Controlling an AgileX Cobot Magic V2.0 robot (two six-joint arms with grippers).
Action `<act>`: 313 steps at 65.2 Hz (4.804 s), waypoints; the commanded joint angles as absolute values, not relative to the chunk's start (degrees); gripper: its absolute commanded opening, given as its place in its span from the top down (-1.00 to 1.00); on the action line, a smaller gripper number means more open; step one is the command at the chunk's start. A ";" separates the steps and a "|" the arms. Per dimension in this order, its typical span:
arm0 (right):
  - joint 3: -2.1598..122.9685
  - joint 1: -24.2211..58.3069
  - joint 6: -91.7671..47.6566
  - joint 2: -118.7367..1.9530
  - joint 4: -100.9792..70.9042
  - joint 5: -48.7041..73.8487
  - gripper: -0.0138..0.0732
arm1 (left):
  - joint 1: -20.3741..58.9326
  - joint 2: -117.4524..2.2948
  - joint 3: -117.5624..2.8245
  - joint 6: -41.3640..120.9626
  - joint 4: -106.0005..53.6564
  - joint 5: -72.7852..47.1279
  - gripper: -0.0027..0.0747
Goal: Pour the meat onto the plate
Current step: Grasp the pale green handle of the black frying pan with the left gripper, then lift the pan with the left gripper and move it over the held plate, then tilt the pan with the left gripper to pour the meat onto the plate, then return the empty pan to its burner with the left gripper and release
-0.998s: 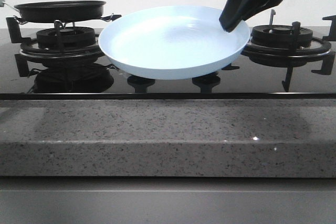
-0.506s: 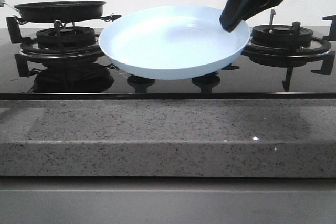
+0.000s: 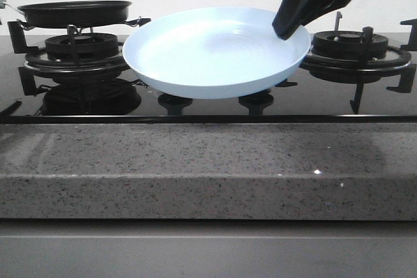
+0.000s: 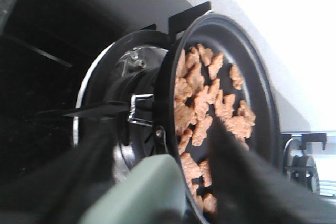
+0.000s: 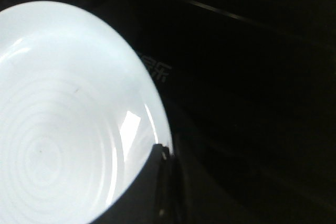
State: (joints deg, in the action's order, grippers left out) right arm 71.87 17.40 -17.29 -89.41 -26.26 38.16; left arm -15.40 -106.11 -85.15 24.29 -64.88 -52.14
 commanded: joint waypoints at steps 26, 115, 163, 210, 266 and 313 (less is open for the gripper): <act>73.35 17.24 -18.02 -86.80 -28.05 35.58 0.84 | -15.50 -103.30 -87.01 24.73 -69.84 -57.04 0.98; 73.35 17.24 -18.02 -86.80 -28.05 35.58 0.84 | 6.07 -71.79 -68.04 41.61 -71.13 -41.42 0.98; 73.35 17.24 -18.02 -86.80 -28.05 35.58 0.84 | 31.33 -65.90 -68.04 41.66 -35.28 -15.88 0.98; 73.35 17.24 -18.02 -86.80 -28.05 35.58 0.84 | 38.83 -65.18 -68.04 41.66 -13.85 -10.12 0.98; 73.35 17.24 -18.02 -86.80 -28.05 35.58 0.84 | 11.95 -66.73 -73.42 32.38 -32.25 -24.93 0.98; 73.35 17.24 -18.02 -86.80 -28.05 35.58 0.84 | -8.59 -84.31 -80.18 32.82 -64.43 -40.23 0.98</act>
State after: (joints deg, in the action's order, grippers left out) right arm 71.87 17.40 -17.51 -89.41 -26.26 38.16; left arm -6.79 -85.24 -77.87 32.98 -56.47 -41.23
